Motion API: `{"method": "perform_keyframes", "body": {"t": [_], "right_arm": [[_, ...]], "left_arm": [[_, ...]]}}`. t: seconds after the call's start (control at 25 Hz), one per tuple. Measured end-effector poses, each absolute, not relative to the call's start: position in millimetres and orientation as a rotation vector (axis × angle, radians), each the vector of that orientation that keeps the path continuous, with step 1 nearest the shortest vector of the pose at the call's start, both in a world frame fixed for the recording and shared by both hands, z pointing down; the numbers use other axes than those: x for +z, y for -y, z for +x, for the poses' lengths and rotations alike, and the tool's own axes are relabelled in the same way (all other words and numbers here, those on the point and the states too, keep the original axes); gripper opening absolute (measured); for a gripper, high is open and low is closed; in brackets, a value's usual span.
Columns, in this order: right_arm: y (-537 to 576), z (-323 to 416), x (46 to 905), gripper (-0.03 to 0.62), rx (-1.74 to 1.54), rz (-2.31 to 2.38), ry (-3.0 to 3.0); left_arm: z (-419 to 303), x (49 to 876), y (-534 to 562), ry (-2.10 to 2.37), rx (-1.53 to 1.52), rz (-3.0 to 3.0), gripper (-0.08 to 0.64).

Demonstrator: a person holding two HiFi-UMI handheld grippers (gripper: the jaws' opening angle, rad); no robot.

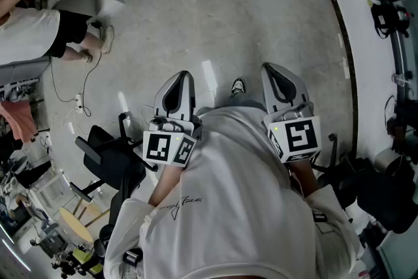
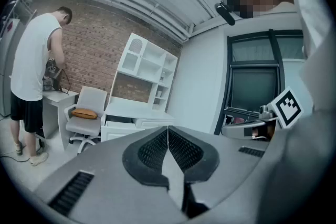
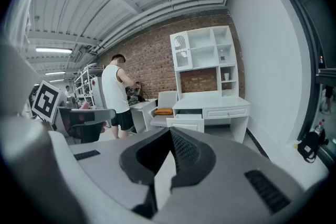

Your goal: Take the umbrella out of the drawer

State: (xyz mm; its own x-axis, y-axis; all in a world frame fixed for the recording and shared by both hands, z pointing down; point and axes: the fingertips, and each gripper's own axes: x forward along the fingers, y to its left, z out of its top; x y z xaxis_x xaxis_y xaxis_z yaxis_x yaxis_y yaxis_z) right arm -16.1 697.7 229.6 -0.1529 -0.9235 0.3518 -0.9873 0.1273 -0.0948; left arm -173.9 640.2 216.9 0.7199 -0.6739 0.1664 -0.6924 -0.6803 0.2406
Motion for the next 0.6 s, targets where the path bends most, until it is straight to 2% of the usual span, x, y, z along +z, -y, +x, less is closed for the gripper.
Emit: {"method": "perform_keyframes", "body": {"t": [0.32, 0.6], "right_arm": [[-685.1, -10.8, 228.0, 0.023, 0.398, 1.861, 2.235], [-677.4, -5.9, 227.1, 0.025, 0.499, 1.893, 2.285]], "left_arm": [[-153.5, 219.6, -626.8, 1.043, 0.080, 2.653, 0.017], [-151.1, 216.5, -619.5, 1.054, 0.076, 2.637, 0.017]]}}
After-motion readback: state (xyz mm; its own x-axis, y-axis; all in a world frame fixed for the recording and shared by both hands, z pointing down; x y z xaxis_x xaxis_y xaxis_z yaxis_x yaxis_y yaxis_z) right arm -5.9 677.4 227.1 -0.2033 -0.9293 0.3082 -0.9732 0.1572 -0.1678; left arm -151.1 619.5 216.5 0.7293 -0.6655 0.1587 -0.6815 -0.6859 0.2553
